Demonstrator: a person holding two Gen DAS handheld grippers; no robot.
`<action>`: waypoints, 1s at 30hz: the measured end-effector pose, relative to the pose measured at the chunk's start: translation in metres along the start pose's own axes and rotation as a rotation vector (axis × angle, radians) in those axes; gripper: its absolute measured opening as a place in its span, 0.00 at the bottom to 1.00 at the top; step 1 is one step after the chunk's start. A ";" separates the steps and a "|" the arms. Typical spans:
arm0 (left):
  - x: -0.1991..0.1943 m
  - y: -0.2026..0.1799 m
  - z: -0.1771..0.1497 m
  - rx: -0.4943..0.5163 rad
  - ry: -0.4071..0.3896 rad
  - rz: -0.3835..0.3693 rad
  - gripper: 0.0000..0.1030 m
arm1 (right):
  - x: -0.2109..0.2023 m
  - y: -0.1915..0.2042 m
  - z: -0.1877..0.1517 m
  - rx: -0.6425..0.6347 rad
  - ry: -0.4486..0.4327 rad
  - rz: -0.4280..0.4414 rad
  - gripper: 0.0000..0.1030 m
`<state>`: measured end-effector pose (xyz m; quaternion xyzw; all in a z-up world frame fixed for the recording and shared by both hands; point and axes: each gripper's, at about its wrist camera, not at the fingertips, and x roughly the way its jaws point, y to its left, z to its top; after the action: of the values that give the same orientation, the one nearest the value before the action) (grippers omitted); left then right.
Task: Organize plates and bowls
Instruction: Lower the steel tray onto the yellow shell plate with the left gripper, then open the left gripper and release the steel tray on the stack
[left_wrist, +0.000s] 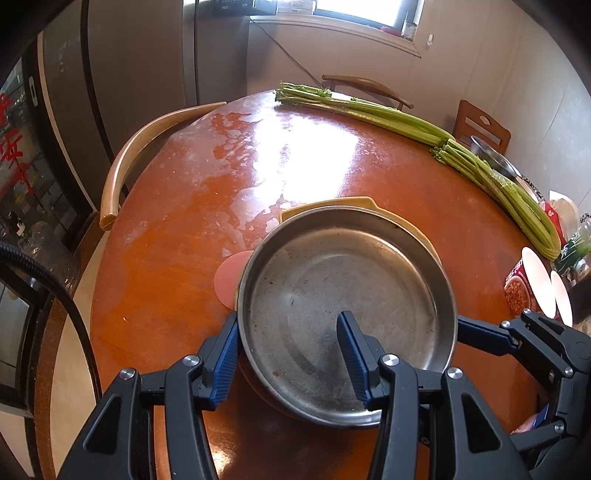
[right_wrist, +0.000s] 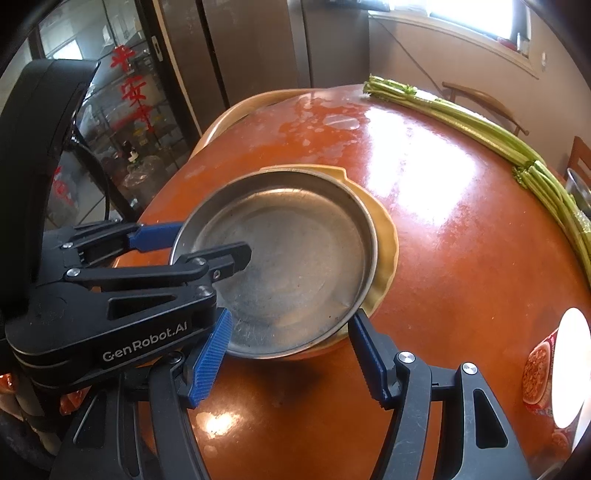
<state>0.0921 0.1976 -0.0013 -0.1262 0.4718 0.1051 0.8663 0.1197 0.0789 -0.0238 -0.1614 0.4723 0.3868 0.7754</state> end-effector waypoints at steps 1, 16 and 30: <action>0.000 0.000 0.000 0.002 0.000 0.001 0.49 | 0.000 0.000 0.000 0.001 -0.001 -0.002 0.66; -0.003 0.001 -0.001 -0.002 -0.026 -0.020 0.50 | -0.001 -0.002 -0.002 -0.005 -0.014 -0.062 0.66; -0.014 0.011 0.001 -0.036 -0.055 -0.008 0.50 | -0.015 -0.007 -0.004 0.019 -0.056 -0.071 0.66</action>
<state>0.0822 0.2071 0.0098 -0.1408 0.4454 0.1134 0.8769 0.1187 0.0653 -0.0134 -0.1597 0.4481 0.3588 0.8031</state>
